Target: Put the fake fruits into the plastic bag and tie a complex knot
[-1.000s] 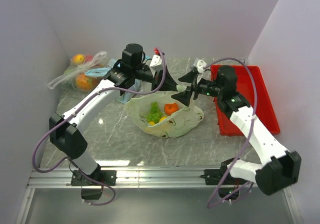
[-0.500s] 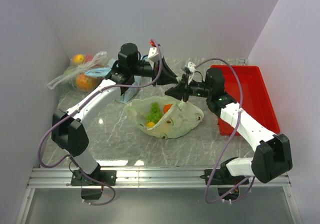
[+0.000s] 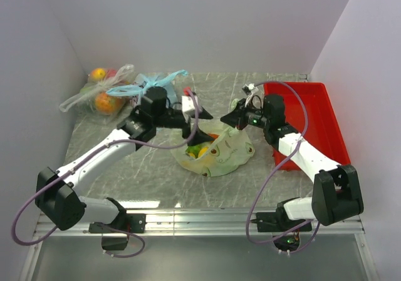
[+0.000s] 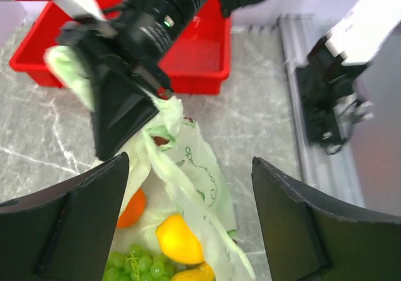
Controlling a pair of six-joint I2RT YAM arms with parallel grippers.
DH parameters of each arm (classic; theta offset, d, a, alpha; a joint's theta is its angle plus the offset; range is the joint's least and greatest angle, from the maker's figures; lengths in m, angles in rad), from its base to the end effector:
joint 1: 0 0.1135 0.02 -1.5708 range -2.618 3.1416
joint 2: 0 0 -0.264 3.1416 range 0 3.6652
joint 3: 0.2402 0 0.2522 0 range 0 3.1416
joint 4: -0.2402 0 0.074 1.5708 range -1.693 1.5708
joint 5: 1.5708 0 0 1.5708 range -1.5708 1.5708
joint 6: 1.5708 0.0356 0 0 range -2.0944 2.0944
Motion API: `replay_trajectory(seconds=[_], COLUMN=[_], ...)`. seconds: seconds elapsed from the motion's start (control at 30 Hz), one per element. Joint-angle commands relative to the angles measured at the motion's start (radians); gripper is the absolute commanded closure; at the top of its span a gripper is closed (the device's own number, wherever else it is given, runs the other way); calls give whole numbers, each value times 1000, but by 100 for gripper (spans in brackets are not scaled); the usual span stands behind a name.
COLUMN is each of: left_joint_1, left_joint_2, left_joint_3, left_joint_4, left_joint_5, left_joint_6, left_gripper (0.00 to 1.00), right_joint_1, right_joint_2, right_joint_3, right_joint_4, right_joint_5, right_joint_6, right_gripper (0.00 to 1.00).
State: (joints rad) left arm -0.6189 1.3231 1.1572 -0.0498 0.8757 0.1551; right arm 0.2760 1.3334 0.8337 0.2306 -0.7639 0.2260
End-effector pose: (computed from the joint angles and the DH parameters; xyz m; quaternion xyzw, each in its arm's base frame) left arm 0.2296 -0.1971 0.3674 0.5124 0.5531 -0.4520 0.4766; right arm 0.2798 0.1048 0.2789 -0.2442 0.7324 0.4269 0.4709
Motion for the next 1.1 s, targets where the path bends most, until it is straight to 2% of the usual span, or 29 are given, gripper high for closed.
replay_trajectory(seconds=[0.0, 0.03, 0.13, 0.23, 0.43, 0.5, 0.63, 0.9, 1.0, 1.07], left_joint_1=[-103, -155, -194, -194, -194, -193, -191, -188, -182, -180], left_joint_2=[25, 37, 106, 175, 240, 264, 289, 419, 475, 494], left_joint_3=[-48, -50, -62, -73, -174, -186, -238, -200, -153, -152], left_joint_4=[16, 30, 142, 240, 537, 589, 798, 932, 898, 904], left_joint_5=[-253, -298, -440, -489, -605, -600, -512, -417, -438, -435], left_joint_6=[118, 150, 104, 42, -75, -120, -286, -472, -525, -510], left_gripper=[15, 15, 16, 16, 13, 13, 12, 12, 23, 45], right_joint_1=[-8, -9, -12, -21, -31, -29, -29, -29, -29, -29], right_joint_2=[0, 3, 7, 1, -3, -10, -7, -5, 1, 3], right_joint_3=[-27, -28, -16, -2, 47, 51, 50, 59, 65, 79], right_joint_4=[-11, -13, -24, -22, -79, -96, -86, -86, -83, -111], right_joint_5=[125, 136, 147, 129, 136, 150, 155, 178, 163, 166], right_joint_6=[74, 94, 159, 206, 242, 253, 282, 282, 296, 283], right_gripper=[100, 100, 100, 100, 100, 100, 100, 100, 100, 100])
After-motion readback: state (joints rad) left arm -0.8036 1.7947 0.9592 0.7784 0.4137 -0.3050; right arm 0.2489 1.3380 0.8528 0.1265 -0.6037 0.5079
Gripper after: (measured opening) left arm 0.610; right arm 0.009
